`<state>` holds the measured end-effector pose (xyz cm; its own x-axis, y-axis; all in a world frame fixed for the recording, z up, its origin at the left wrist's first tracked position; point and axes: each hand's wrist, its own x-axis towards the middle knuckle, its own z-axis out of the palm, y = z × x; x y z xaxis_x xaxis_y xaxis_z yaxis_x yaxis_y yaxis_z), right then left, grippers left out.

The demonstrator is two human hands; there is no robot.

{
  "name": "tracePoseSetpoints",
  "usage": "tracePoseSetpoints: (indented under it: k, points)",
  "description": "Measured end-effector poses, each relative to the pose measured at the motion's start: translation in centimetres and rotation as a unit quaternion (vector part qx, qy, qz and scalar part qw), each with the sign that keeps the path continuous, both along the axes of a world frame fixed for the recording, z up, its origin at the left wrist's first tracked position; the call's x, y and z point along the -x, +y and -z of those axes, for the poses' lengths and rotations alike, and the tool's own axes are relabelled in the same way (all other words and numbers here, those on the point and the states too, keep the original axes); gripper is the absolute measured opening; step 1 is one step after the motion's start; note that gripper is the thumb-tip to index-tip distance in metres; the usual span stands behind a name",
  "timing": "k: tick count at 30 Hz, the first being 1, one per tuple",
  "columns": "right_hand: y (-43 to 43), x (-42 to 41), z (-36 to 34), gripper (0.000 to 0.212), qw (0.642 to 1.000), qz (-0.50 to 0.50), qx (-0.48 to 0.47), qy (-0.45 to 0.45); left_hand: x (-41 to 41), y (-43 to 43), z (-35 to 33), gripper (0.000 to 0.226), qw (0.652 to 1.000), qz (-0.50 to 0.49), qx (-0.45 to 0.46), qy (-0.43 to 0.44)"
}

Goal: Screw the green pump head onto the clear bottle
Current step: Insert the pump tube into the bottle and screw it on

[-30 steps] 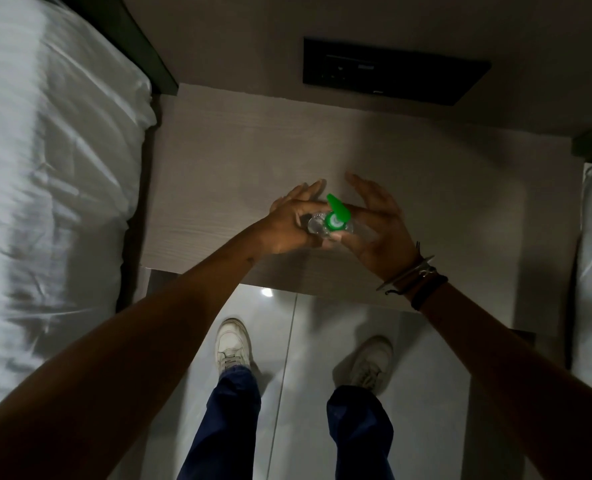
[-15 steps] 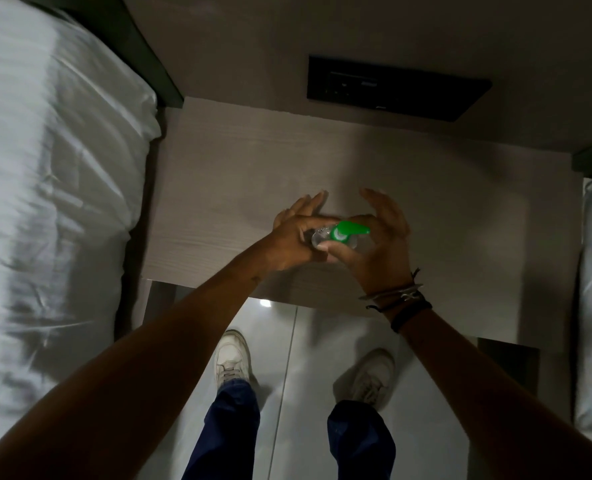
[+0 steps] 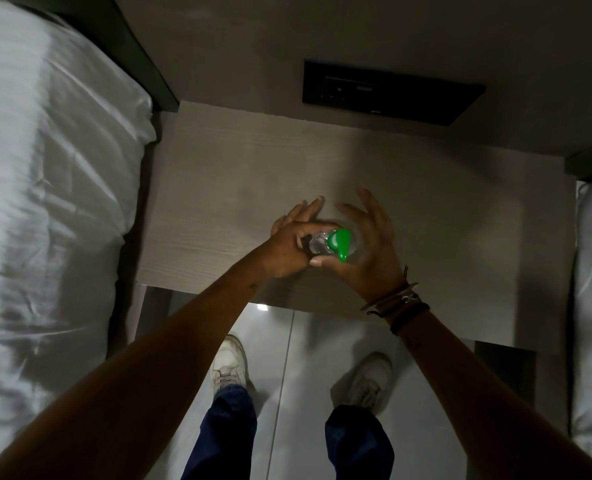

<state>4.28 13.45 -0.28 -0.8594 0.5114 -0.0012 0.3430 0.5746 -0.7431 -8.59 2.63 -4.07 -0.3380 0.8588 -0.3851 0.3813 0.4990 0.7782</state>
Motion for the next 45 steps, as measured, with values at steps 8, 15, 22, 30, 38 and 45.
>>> tracePoseSetpoints:
  k: [8,15,22,30,38,45]
  points:
    - [0.7,0.2,-0.2,0.052,0.999,0.017,-0.031,-0.008,0.0,0.2,0.1,0.069,1.0,0.005,-0.001,0.002]
    - [1.5,-0.8,-0.1,0.042,0.999,-0.036,-0.023,0.002,-0.1,0.3,0.3,0.068,1.0,0.002,-0.003,-0.005]
    - [0.6,0.1,-0.5,0.066,0.999,0.006,-0.029,-0.033,0.0,0.3,0.9,0.067,1.0,0.018,-0.004,0.014]
    - [0.9,-0.3,-0.5,0.061,0.989,0.025,-0.132,-0.061,-0.1,0.6,0.5,0.072,1.0,0.009,-0.003,0.002]
    - [1.3,-1.4,0.1,0.039,0.999,0.0,-0.031,-0.017,-0.4,0.9,0.3,0.07,1.0,0.006,-0.009,-0.028]
    - [0.7,-0.8,0.5,0.07,0.998,0.053,0.03,-0.001,-0.4,1.1,0.9,0.066,1.0,0.014,-0.012,-0.021]
